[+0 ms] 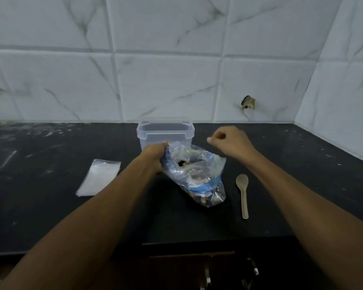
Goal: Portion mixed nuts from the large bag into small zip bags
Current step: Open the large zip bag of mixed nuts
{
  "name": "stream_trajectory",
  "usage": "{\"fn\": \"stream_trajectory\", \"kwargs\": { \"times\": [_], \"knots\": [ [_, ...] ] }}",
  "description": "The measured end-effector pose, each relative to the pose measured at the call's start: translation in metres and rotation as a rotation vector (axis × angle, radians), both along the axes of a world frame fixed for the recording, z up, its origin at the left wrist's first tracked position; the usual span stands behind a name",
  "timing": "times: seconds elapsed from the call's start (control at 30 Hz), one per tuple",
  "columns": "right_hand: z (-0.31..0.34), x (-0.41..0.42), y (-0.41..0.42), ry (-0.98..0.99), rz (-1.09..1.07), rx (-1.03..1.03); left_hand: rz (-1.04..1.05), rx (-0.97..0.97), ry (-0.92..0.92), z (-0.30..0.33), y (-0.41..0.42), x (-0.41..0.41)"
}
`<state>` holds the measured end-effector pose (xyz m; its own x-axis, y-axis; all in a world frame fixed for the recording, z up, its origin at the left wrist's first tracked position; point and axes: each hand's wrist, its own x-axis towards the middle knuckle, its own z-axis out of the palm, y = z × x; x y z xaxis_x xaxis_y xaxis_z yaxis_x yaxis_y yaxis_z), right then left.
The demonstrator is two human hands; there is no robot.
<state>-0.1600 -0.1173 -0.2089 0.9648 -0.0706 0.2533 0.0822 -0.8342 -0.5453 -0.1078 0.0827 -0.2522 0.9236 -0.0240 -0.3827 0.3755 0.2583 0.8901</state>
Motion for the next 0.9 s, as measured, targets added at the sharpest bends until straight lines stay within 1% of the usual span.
{"fn": "stream_trajectory", "kwargs": {
  "times": [0.03, 0.07, 0.1, 0.13, 0.17, 0.23, 0.3, 0.37, 0.43, 0.53, 0.6, 0.63, 0.67, 0.7, 0.73, 0.77, 0.8, 0.83, 0.87, 0.9],
  "knots": [
    [0.008, -0.012, 0.006, 0.021, 0.137, -0.079, 0.011, -0.023, -0.019, -0.002, 0.000, 0.000],
    [0.016, -0.024, 0.015, 0.101, 0.292, -0.160, 0.009, -0.033, -0.033, 0.000, -0.001, -0.004],
    [0.018, -0.034, 0.023, 0.202, 0.397, -0.273, 0.001, -0.038, -0.048, 0.000, -0.002, -0.005],
    [0.016, -0.040, 0.027, 0.263, 0.454, -0.394, 0.002, -0.009, -0.064, 0.002, -0.002, -0.007],
    [0.011, -0.044, 0.028, 0.256, 0.482, -0.497, 0.025, 0.030, -0.080, 0.002, -0.001, -0.007],
    [0.005, -0.051, 0.021, 0.134, 0.499, -0.699, 0.128, 0.068, -0.109, 0.003, 0.004, -0.007],
    [0.005, -0.058, 0.007, 0.045, 0.504, -0.842, 0.196, 0.024, -0.115, 0.001, 0.012, -0.012],
    [0.006, -0.063, -0.001, 0.076, 0.503, -0.923, 0.190, 0.008, -0.102, -0.003, 0.015, -0.021],
    [0.005, -0.068, -0.003, 0.079, 0.483, -1.008, 0.156, 0.036, -0.101, -0.004, 0.014, -0.031],
    [0.010, -0.067, -0.009, -0.030, 0.406, -1.090, 0.102, 0.158, -0.169, 0.003, 0.015, -0.046],
    [0.014, -0.064, -0.017, -0.023, 0.359, -1.079, 0.034, 0.320, -0.269, 0.006, 0.020, -0.056],
    [0.014, -0.063, -0.021, 0.005, 0.364, -1.061, 0.001, 0.485, -0.341, 0.005, 0.023, -0.060],
    [0.012, -0.063, -0.023, 0.045, 0.381, -1.027, -0.023, 0.733, -0.447, 0.003, 0.028, -0.064],
    [0.009, -0.063, -0.024, 0.090, 0.406, -0.970, -0.023, 1.021, -0.583, 0.001, 0.032, -0.065],
    [0.007, -0.063, -0.023, 0.125, 0.422, -0.848, 0.014, 1.285, -0.741, 0.002, 0.034, -0.066],
    [0.008, -0.062, -0.020, 0.151, 0.421, -0.685, 0.036, 1.455, -0.911, 0.008, 0.033, -0.068],
    [0.010, -0.059, -0.016, 0.105, 0.400, -0.534, -0.014, 1.539, -1.054, 0.016, 0.031, -0.069],
    [0.012, -0.055, -0.012, -0.004, 0.357, -0.439, -0.145, 1.581, -1.149, 0.024, 0.026, -0.068],
    [0.014, -0.048, -0.008, -0.127, 0.307, -0.399, -0.323, 1.608, -1.194, 0.031, 0.019, -0.066],
    [0.016, -0.041, -0.003, -0.211, 0.276, -0.385, -0.501, 1.634, -1.188, 0.035, 0.011, -0.065]
  ]
}}
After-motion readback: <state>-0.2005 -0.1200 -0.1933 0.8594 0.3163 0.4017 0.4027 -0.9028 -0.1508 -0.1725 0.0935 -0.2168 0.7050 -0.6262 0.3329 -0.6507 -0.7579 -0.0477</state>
